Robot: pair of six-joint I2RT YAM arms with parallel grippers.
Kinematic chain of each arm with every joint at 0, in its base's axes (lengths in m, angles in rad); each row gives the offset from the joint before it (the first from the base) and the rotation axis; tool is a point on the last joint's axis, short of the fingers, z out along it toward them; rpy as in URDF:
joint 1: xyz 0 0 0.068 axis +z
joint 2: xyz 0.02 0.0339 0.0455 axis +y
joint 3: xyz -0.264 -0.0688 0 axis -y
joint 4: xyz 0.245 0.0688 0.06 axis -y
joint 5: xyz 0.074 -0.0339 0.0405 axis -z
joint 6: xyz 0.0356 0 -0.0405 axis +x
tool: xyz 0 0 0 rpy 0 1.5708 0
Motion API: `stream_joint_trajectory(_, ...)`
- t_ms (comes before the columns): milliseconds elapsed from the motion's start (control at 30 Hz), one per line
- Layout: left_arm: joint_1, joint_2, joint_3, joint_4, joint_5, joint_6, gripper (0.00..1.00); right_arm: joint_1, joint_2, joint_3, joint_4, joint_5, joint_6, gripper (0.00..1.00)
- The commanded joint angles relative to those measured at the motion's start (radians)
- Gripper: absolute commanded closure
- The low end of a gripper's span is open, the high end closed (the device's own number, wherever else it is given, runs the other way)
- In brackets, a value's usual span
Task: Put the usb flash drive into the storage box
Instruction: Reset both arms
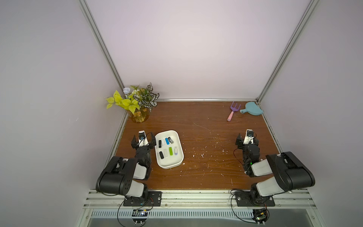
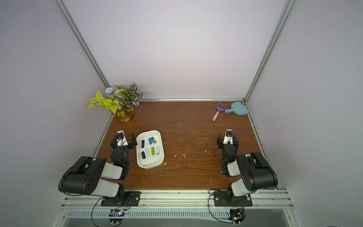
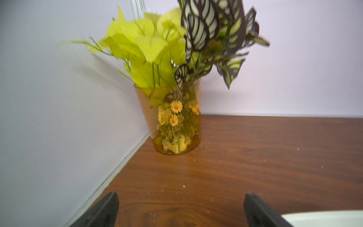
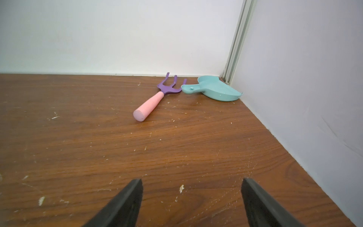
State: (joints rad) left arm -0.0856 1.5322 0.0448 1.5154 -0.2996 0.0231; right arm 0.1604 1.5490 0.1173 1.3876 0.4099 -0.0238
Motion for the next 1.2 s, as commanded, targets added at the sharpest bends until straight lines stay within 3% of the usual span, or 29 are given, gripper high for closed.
stream_joint_trajectory(0, 0.015, 0.059, -0.025, 0.207, 0.128, -0.002, 0.03, -0.008, 0.003, 0.008, 0.125, -0.014, -0.006, 0.15)
stream_joint_trajectory(200, 0.025, 0.034, 0.140, -0.135, 0.059, -0.036, 0.01, -0.055, -0.001, 0.082, -0.028, -0.063, 0.040, 0.13)
stream_joint_trajectory(267, 0.037, 0.029, 0.140, -0.140, 0.072, -0.049, 0.01, -0.055, 0.003, 0.078, -0.009, -0.064, 0.038, 0.10)
stream_joint_trajectory(300, 0.037, 0.026, 0.138, -0.142, 0.074, -0.049, 0.00, -0.056, 0.001, 0.078, -0.012, -0.065, 0.038, 0.02)
stream_joint_trajectory(333, 0.037, 0.025, 0.137, -0.141, 0.076, -0.048, 0.01, -0.056, -0.001, 0.076, -0.012, -0.065, 0.038, 0.01)
stream_joint_trajectory(1167, 0.037, 0.027, 0.138, -0.141, 0.076, -0.048, 0.01, -0.056, 0.000, 0.074, -0.006, -0.066, 0.036, 0.00)
